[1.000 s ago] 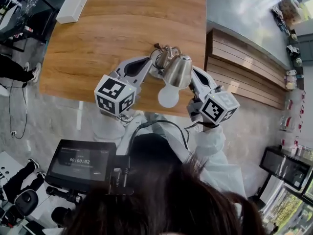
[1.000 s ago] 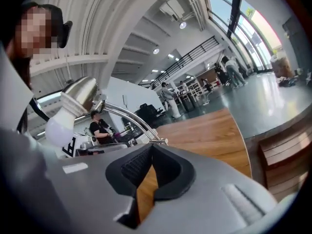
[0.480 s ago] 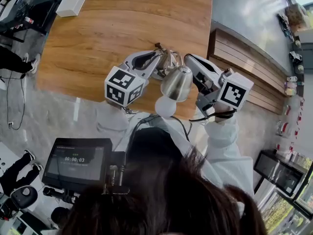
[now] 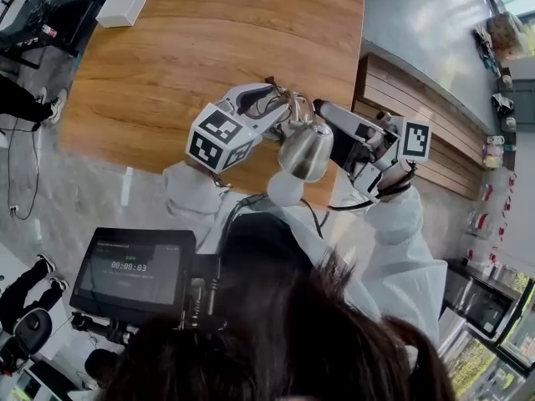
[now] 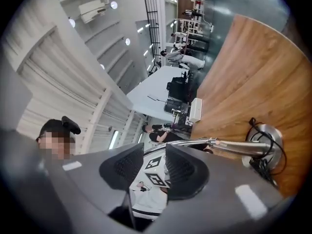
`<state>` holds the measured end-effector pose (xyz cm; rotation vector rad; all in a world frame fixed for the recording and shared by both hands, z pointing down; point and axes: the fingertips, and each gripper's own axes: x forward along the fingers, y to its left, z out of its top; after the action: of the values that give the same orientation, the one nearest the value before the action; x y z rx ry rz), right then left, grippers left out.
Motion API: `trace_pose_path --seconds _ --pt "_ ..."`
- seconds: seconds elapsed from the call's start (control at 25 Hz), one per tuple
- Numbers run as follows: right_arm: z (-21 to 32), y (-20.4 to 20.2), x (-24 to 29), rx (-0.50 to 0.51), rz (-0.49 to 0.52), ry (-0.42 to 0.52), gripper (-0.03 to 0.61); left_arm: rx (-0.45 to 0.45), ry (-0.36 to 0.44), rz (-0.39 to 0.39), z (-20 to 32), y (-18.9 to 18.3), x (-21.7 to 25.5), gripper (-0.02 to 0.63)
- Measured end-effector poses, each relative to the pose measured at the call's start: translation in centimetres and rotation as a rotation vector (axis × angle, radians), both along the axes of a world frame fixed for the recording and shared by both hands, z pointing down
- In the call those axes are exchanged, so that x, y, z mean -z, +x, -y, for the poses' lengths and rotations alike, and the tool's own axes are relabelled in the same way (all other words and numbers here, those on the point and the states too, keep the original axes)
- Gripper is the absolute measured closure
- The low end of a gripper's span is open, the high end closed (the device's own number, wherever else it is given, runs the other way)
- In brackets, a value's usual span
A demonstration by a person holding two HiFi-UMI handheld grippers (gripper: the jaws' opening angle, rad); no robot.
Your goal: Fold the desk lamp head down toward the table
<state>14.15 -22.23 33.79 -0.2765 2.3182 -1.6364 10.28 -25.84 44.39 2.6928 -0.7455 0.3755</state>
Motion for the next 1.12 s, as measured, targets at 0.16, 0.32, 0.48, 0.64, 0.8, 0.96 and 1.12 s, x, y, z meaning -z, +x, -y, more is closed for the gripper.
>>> trace_pose_path --seconds 0.16,0.32,0.48,0.64,0.8,0.96,1.12 --pt "0.1 -0.6 -0.2 0.047 0.082 -0.103 0.454 -0.036 0.000 0.030 0.0 0.8 -0.3 0.460" --pt "-0.3 -0.9 -0.2 0.097 0.182 -0.173 0.442 -0.070 0.016 0.062 -0.2 1.7 -0.8 0.460" --pt "-0.4 -1.5 0.3 0.125 0.227 -0.219 0.439 -0.110 0.037 0.124 -0.7 2.5 -1.4 0.461" --pt "-0.4 -2.1 0.6 0.140 0.254 -0.242 0.439 -0.098 0.039 0.129 -0.6 2.4 -1.5 0.464" --pt "-0.3 -2.5 0.7 0.160 0.268 -0.255 0.436 -0.091 0.050 0.156 -0.3 2.4 -1.7 0.491" --pt "-0.3 -2.5 0.6 0.162 0.248 -0.248 0.419 -0.098 0.031 0.155 -0.3 2.5 -1.6 0.491" --pt "-0.3 -2.5 0.8 0.164 0.208 -0.221 0.422 -0.129 0.000 0.152 -0.1 2.5 -1.6 0.489"
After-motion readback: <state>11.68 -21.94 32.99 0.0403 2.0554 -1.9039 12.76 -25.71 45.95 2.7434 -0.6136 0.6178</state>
